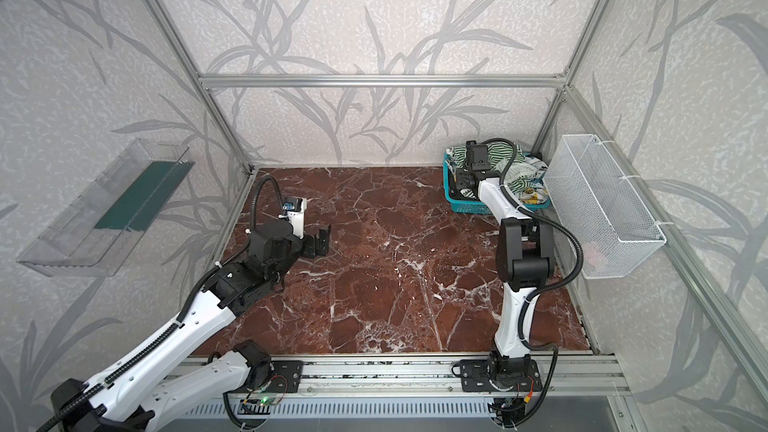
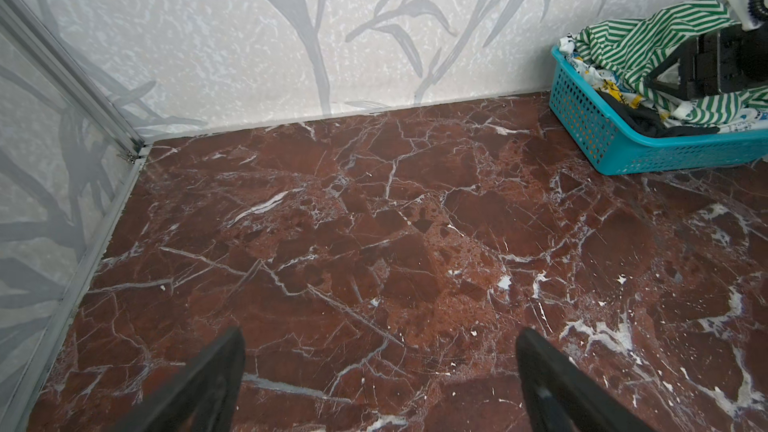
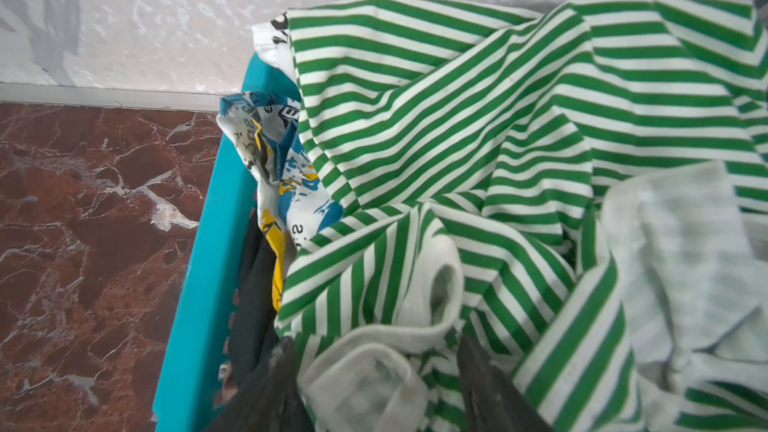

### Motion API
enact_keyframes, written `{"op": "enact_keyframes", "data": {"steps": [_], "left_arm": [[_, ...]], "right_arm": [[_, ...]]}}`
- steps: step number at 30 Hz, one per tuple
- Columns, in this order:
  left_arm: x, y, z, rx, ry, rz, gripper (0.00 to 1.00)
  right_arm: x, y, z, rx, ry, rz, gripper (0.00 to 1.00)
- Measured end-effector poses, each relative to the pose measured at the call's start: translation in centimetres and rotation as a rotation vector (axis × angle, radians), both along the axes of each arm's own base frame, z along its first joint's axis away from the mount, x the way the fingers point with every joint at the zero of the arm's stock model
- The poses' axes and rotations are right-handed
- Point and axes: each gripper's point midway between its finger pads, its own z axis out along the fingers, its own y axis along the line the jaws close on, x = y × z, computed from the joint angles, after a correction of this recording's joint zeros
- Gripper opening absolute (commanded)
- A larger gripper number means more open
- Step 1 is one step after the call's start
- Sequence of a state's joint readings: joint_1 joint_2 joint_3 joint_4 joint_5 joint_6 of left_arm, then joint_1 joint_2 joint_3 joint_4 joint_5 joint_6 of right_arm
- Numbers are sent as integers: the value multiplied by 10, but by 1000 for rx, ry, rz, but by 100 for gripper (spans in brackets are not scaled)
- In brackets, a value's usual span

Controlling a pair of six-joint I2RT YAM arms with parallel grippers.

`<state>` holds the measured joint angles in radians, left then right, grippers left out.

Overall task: Fold and stack the mixed laundry pile
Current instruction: 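Grasp the striped shirt in the teal basket with the right gripper while the left advances, then lift the striped shirt out with the right gripper and drop it on the floor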

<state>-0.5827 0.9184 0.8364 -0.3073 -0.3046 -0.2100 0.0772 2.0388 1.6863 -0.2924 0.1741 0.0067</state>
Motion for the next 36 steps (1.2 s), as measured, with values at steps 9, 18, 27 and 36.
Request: {"op": "enact_keyframes", "data": {"steps": [9, 18, 27, 36], "left_arm": [[-12, 4, 2, -35, -2, 3, 99], [-15, 5, -3, -43, 19, 8, 99], [-13, 3, -8, -44, 36, 9, 99], [2, 20, -2, -60, 73, 78, 99]], "right_arm": [[7, -12, -3, 31, 15, -29, 18], [0, -9, 21, 71, -13, -10, 0], [-34, 45, 178, 75, -237, 174, 0], [-178, 254, 396, 6, -626, 739, 0]]}}
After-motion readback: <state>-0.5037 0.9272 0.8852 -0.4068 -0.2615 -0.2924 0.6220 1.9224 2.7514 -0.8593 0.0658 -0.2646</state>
